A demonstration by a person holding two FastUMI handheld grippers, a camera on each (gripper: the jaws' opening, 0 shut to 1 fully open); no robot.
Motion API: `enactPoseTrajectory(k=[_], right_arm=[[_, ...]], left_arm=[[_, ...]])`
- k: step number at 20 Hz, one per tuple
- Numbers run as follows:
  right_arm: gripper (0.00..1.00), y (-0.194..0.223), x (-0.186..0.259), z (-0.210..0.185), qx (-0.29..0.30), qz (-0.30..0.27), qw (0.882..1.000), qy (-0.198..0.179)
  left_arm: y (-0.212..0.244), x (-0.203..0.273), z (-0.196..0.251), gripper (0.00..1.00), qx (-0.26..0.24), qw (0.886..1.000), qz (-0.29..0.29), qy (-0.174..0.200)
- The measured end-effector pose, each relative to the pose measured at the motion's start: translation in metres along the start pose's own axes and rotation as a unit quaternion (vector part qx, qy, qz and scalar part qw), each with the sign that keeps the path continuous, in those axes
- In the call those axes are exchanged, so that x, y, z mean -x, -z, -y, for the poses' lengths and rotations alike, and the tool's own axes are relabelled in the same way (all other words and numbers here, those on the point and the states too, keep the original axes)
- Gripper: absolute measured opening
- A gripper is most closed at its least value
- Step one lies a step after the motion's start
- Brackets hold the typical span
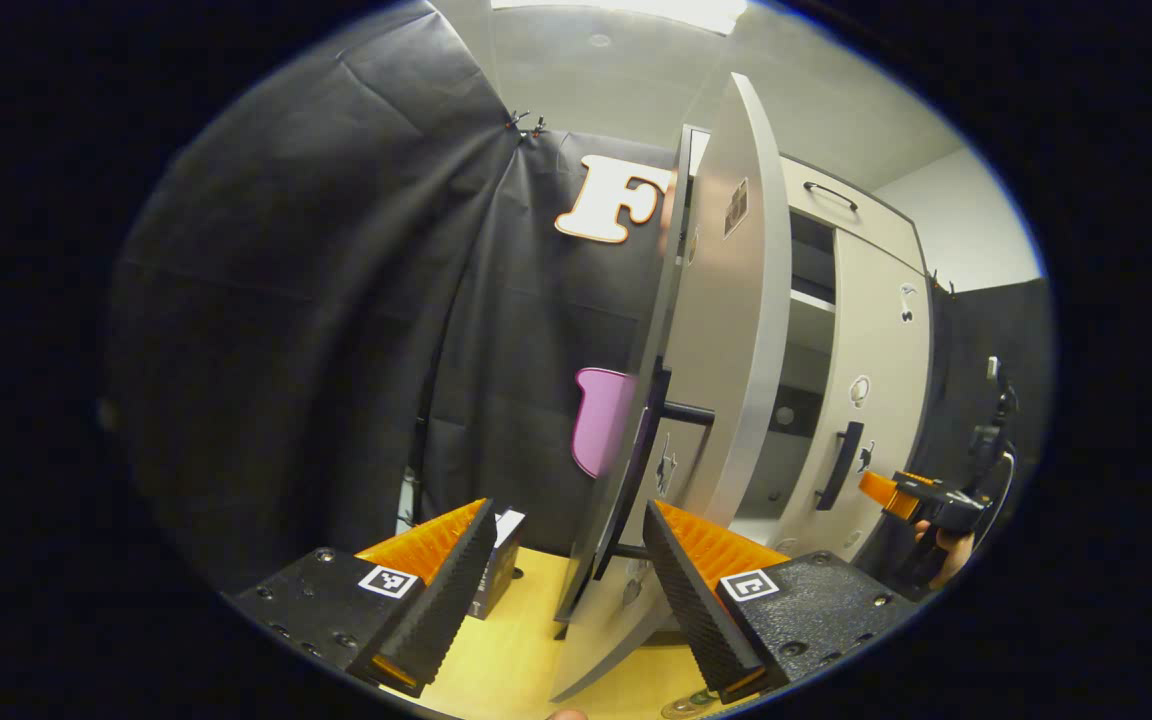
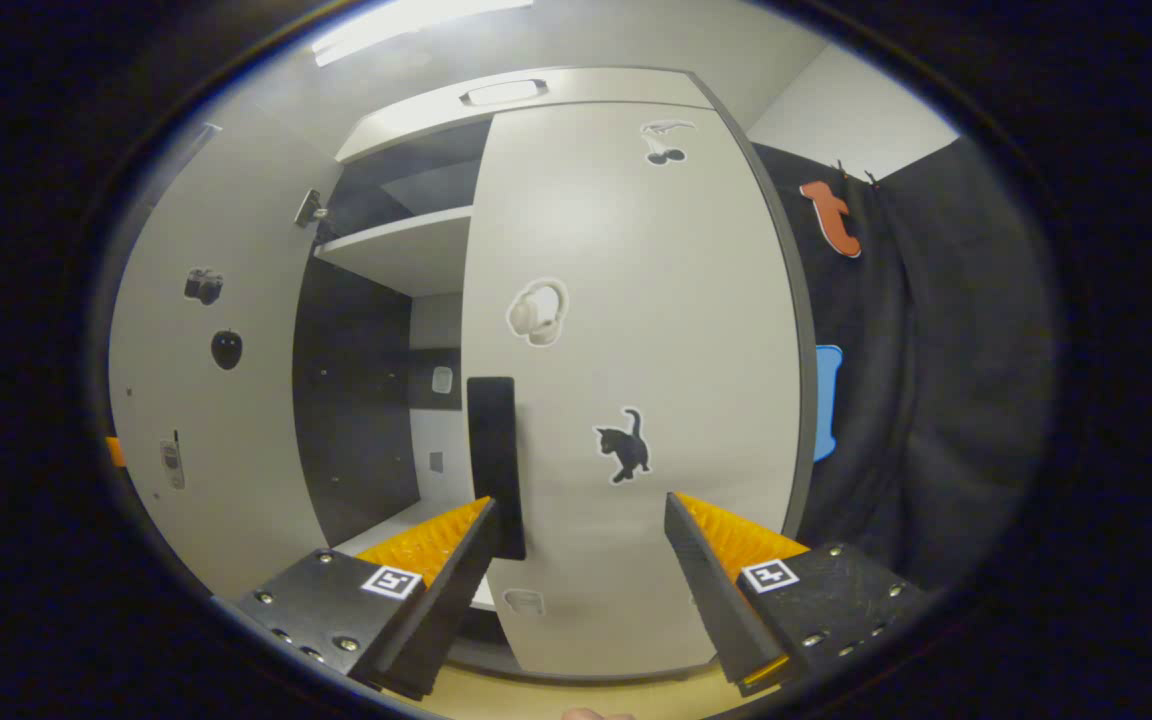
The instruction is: Grasp the bottle in the cabinet with the left hand and place it on the coaster, then close the right door with the right hand and the left door with the left hand.
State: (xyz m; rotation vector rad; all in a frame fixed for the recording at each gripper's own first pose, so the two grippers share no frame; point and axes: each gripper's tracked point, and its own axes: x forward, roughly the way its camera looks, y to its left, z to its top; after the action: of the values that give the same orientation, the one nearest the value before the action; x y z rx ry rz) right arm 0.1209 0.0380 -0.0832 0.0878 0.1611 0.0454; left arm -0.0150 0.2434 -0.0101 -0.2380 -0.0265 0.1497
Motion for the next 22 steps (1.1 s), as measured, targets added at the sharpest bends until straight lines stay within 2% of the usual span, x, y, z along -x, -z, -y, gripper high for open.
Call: enactPoseTrajectory(k=[3, 4, 6, 7, 13, 17, 20, 21, 22], right_arm=[[1.00, 0.009, 0.011, 0.015, -0.006, -0.012, 1.000, 0.017], [1.00, 0.012, 0.015, 0.019, -0.006, -0.017, 1.000, 0.021], [0.97, 0.015, 0.022, 0.027, -0.006, -0.023, 0.999, 0.029], [1.00, 0.015, 0.026, 0.030, -0.005, -0.024, 0.999, 0.032], [1.00, 0.010, 0.044, 0.068, 0.010, -0.023, 0.998, 0.062], [1.00, 0.018, 0.050, 0.087, -0.012, -0.040, 0.996, 0.083], [1.00, 0.021, 0.051, 0.095, -0.011, -0.045, 0.995, 0.092], [1.00, 0.021, 0.052, 0.095, -0.010, -0.045, 0.995, 0.092], [1.00, 0.021, 0.053, 0.096, -0.008, -0.045, 0.995, 0.092]], left_arm=[[0.002, -0.003, 0.020, 0.87, -0.015, 0.999, -0.002, 0.028], [0.004, -0.006, 0.029, 0.99, -0.014, 0.999, -0.002, 0.041], [0.012, -0.010, 0.051, 0.88, 0.004, 0.997, -0.009, 0.071], [0.016, -0.012, 0.061, 0.93, 0.013, 0.996, -0.013, 0.083], [0.028, -0.036, 0.075, 0.93, 0.009, 0.996, -0.020, 0.084], [0.033, -0.044, 0.081, 0.93, 0.010, 0.995, -0.022, 0.093], [0.033, -0.048, 0.091, 0.93, -0.006, 0.995, -0.016, 0.103], [0.035, -0.048, 0.095, 0.90, -0.014, 0.994, -0.016, 0.106], [0.036, -0.049, 0.098, 0.93, -0.022, 0.994, -0.017, 0.107]])
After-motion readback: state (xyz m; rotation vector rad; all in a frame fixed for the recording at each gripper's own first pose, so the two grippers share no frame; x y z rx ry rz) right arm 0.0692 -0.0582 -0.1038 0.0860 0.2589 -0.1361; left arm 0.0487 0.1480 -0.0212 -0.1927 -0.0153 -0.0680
